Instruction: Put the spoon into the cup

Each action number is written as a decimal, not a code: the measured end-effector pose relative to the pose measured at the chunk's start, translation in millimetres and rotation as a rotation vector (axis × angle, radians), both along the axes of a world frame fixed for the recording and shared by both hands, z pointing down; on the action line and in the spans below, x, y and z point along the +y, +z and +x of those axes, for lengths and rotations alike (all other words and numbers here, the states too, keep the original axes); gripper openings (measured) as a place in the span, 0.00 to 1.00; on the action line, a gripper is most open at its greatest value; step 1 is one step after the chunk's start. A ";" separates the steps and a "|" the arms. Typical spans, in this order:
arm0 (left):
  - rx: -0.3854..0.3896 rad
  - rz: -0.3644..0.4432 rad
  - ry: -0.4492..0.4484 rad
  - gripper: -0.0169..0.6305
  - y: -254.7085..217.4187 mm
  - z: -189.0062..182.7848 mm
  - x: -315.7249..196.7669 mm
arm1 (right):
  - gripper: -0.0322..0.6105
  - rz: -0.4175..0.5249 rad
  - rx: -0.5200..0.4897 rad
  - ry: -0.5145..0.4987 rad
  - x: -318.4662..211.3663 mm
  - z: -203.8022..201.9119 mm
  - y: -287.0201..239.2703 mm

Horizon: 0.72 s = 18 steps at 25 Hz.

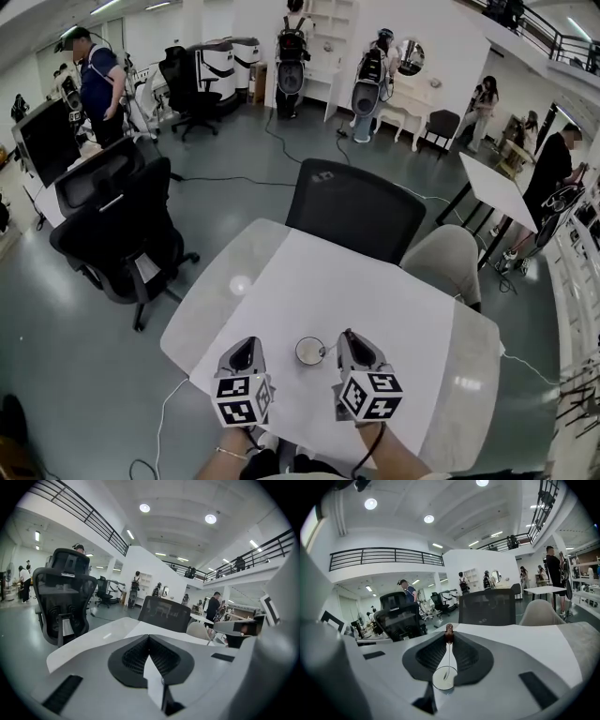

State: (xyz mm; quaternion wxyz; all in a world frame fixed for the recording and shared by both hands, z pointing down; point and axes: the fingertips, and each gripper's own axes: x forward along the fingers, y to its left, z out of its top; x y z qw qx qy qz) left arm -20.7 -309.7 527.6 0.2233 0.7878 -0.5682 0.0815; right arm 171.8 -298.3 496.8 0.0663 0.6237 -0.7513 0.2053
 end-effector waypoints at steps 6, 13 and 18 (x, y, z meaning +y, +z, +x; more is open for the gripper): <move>-0.012 -0.025 0.004 0.05 16.4 -0.7 2.2 | 0.14 -0.020 -0.001 -0.010 -6.2 -6.9 19.4; -0.015 -0.091 0.008 0.05 44.4 2.4 12.5 | 0.14 -0.083 -0.013 -0.019 -5.8 -14.7 50.3; -0.013 -0.124 0.008 0.05 58.0 3.7 18.9 | 0.14 -0.116 -0.014 -0.027 -3.0 -19.2 67.3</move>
